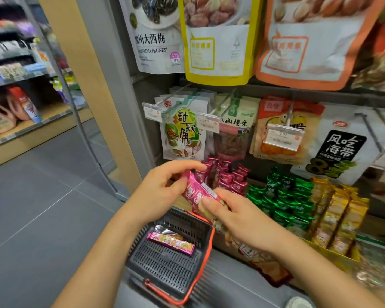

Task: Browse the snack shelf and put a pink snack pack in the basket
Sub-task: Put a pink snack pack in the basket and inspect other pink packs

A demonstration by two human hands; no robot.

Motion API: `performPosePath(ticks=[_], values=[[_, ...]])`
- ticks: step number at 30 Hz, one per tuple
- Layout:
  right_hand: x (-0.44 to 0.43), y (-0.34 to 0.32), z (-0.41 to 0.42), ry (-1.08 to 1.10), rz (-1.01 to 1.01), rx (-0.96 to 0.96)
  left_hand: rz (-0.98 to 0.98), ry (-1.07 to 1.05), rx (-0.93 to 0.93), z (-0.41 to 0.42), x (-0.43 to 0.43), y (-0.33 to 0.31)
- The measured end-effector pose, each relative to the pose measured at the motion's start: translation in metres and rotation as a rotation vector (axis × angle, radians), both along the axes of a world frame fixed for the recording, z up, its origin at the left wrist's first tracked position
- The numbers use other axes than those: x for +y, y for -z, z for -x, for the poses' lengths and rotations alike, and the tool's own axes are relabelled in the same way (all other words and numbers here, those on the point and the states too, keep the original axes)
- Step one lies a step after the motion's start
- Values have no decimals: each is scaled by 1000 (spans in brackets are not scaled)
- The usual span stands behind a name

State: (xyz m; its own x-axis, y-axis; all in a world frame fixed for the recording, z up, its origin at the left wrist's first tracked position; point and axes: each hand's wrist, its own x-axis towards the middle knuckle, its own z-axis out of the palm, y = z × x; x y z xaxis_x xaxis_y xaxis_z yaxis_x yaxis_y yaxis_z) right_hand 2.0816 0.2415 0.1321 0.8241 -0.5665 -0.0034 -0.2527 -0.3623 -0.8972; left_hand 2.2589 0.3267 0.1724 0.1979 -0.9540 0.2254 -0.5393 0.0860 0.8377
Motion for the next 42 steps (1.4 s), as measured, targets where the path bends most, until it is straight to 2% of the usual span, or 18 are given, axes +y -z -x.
performPosePath(ticks=[2, 5, 12, 15, 18, 25, 29, 31, 36, 42], values=[[-7, -4, 6, -41, 47, 66, -33, 33, -27, 1, 6, 0], [-13, -10, 12, -121, 57, 95, -90, 57, 27, -1, 13, -1], [-19, -15, 10, -280, -68, 119, 15, -97, 78, -12, 16, 3], [-28, -19, 22, -252, 107, 263, 40, -205, 43, -30, 23, 4], [-34, -21, 28, -201, 143, 243, 73, -272, 6, -43, 29, 6], [-33, -16, 26, -147, 167, 215, 64, -183, -256, -29, 24, 14], [-33, -14, 24, -145, 197, 240, 45, -121, -589, -17, 19, 17], [-32, -13, 24, -149, 204, 242, 65, -78, -670, -11, 18, 18], [-29, -13, 24, -157, 211, 227, 120, 47, -643, 6, 16, 23], [-33, -18, 24, -99, 100, 131, 221, -55, -526, 2, 12, 30]])
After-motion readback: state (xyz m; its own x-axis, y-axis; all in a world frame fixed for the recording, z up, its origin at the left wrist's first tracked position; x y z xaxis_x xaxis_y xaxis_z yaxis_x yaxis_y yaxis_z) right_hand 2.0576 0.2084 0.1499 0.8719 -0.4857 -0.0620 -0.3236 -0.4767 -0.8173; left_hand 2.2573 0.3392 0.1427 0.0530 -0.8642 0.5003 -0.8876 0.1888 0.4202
